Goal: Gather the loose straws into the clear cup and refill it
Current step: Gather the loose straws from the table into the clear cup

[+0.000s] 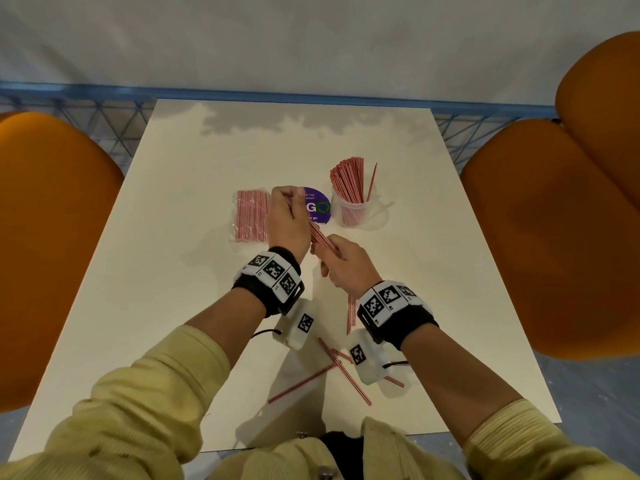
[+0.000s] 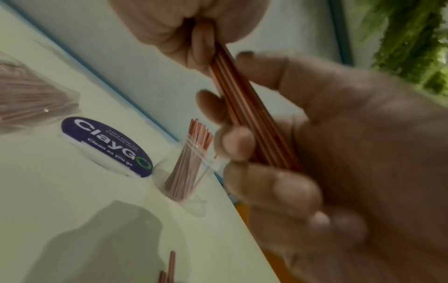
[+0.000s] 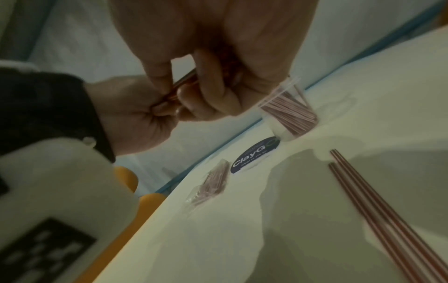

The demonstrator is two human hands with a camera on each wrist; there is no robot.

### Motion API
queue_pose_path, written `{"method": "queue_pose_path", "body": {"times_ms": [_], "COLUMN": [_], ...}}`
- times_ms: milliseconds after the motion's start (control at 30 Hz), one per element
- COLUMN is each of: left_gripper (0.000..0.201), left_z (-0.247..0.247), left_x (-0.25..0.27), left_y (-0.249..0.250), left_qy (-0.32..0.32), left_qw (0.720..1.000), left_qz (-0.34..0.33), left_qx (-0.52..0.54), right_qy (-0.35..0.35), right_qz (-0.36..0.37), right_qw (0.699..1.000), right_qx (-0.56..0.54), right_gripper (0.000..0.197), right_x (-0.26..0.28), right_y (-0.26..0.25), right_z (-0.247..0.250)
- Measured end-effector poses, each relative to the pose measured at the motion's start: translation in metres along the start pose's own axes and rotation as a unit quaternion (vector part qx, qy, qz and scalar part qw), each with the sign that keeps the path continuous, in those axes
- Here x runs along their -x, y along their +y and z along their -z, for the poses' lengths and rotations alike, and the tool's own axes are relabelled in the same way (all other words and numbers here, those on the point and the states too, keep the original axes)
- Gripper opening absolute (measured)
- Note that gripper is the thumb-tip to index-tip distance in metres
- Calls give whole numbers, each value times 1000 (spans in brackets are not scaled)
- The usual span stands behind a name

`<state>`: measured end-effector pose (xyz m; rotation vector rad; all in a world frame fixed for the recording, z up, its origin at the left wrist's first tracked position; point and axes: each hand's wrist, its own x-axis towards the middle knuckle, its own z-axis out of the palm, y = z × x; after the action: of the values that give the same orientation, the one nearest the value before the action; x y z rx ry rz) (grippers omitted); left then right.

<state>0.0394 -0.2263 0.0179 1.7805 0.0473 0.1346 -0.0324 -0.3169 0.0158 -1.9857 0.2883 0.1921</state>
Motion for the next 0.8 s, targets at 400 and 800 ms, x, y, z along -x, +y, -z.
{"method": "queue_pose_path", "body": {"times_ms": [400,800], "left_gripper": [16,17], "left_z": [-14,-44], "left_x": [6,-51], "left_y": [-4,25], "left_qy": [-7,-33], "left_qw": [1000,999], "left_qz": [28,-26], "left_qx": [-3,-14], "right_qy": [102,186], "right_qz": [-133,-13], "right_qw": [965,979], "right_qx": [-204,-88], "right_gripper": [49,51], "right_x": [-16,-64], "right_y": [-1,-12], "right_z": [1,32]}}
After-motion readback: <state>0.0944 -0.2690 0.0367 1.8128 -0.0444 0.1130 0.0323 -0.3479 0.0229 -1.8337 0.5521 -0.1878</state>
